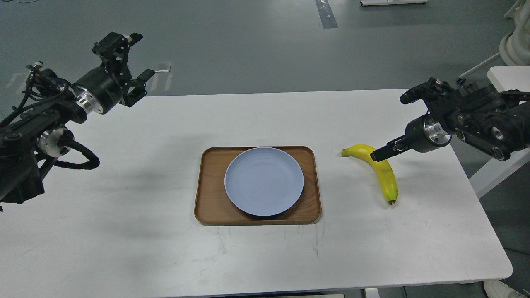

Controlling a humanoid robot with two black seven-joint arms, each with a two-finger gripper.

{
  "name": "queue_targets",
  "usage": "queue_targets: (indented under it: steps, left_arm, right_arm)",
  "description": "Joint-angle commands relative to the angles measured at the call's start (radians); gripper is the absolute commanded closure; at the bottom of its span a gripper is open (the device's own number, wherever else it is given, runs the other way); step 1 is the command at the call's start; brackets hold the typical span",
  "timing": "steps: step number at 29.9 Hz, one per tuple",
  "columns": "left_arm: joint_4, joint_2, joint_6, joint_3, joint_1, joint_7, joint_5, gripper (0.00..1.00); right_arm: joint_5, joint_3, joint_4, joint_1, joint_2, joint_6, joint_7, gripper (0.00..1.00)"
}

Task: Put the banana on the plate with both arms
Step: 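Reach the right gripper to the banana's upper end and grasp it, then lift the banana with the right gripper and carry it over the plate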

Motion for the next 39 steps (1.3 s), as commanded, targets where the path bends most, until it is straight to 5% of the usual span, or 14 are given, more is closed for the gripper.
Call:
queue_targets:
  steps: [1,15,18,22,26,39]
  left_arm:
    - [0.0,0.0,0.0,0.0,0.001,0.0,0.0,0.02]
    - [-0.001,0.029,0.0,0.0,0.001,0.0,0.0,0.02]
    - [-0.001,0.034,0.0,0.0,0.001,0.0,0.0,0.02]
    - [-0.001,0.034,0.0,0.0,0.002,0.0,0.0,0.02]
    - [-0.001,0.034,0.0,0.0,0.001,0.0,0.0,0.02]
    - [-0.001,0.039,0.0,-0.005,-0.004,0.0,0.0,0.02]
  right_arm:
    - [0.0,-0.005,-0.04,-0.027,0.027,0.0,0.0,0.01]
    - [0.002,-0.007,-0.046,-0.062,0.062,0.0,0.0,0.17]
    - [0.002,-0.007,-0.053,-0.065,0.066,0.0,0.0,0.34]
    - [0.002,-0.02,-0.05,-0.061,0.064,0.0,0.0,0.92]
    - [0.003,-0.033,-0.044,-0.047,0.063,0.0,0.0,1.0]
    - [0.024,-0.022,0.172,0.266,0.085,0.0,0.0,1.0]
